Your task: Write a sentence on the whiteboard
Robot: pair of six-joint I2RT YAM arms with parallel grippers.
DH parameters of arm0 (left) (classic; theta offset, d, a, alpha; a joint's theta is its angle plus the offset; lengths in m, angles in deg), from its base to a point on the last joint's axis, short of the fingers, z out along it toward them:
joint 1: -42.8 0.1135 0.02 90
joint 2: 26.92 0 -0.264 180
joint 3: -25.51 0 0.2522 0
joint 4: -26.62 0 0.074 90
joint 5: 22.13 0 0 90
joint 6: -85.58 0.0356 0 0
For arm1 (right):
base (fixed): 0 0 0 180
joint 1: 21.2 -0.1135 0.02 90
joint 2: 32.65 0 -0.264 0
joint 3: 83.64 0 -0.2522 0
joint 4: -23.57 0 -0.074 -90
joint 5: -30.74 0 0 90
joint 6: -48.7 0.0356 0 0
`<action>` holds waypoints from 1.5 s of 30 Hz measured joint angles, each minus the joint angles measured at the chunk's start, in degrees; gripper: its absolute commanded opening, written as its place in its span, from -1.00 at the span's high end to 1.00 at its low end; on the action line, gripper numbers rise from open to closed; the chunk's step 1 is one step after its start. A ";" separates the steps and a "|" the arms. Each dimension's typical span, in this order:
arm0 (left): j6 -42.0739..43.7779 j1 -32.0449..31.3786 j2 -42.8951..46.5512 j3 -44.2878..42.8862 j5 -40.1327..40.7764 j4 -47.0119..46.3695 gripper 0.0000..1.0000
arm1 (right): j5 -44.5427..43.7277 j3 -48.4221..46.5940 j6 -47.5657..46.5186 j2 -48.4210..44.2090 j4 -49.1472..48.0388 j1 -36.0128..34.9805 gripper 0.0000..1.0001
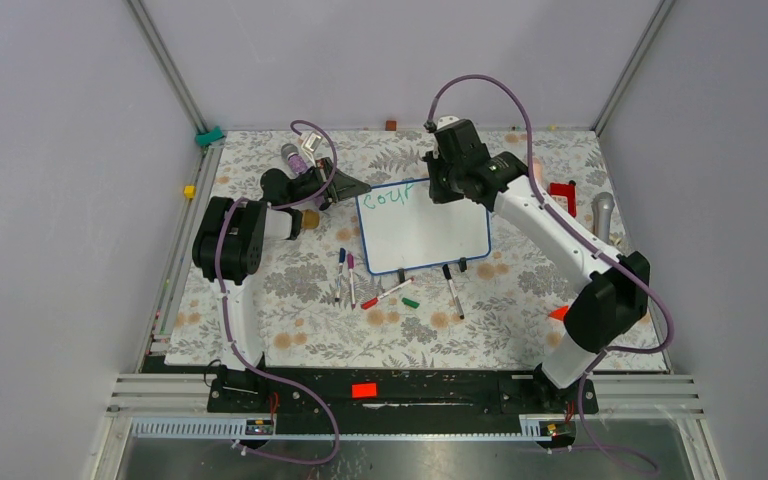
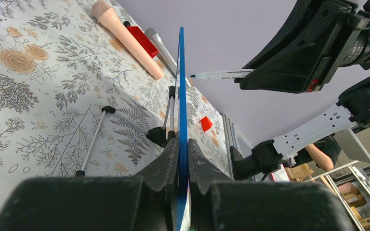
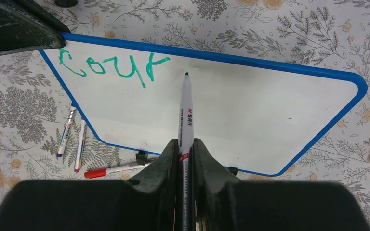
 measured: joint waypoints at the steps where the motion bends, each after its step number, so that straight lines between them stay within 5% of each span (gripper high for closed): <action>1: -0.02 0.00 0.00 0.00 0.00 0.00 1.00 | 0.07 0.31 0.00 -0.11 -0.20 0.09 1.00; 45: 0.00 -0.13 0.00 -0.07 0.13 -0.04 1.00 | 3.26 0.79 0.72 2.21 0.24 0.17 1.00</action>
